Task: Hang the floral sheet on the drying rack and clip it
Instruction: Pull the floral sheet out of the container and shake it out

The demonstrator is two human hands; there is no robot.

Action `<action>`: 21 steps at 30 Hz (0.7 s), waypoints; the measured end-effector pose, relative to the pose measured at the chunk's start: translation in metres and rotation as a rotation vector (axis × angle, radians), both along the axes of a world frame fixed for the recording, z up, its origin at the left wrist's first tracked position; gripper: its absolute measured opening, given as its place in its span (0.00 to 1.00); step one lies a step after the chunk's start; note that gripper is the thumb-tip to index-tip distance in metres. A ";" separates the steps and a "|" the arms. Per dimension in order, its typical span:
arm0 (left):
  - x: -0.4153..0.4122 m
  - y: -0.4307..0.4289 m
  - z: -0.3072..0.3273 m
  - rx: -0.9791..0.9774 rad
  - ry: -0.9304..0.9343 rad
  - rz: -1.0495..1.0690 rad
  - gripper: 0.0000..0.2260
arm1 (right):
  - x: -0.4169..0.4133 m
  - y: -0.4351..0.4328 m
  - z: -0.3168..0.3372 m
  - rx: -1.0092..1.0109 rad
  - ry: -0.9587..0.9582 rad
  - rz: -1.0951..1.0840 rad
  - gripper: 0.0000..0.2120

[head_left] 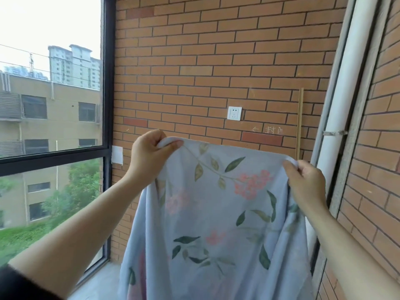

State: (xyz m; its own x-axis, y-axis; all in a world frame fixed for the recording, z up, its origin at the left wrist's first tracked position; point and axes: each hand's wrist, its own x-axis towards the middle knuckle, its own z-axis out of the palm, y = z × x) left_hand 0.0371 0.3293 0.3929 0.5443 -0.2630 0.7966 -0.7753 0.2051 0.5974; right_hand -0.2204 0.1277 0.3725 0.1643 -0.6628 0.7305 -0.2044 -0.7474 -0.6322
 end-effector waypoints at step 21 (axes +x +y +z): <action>-0.038 -0.004 -0.046 0.381 0.002 -0.148 0.02 | 0.012 0.046 -0.059 0.209 0.277 0.242 0.26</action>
State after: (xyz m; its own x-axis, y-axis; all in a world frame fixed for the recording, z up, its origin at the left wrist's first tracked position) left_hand -0.0008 0.3254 0.3465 0.4801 -0.6148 0.6258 -0.7527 0.0777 0.6538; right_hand -0.2087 0.1737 0.3130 0.5050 -0.7103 0.4903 -0.2225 -0.6560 -0.7212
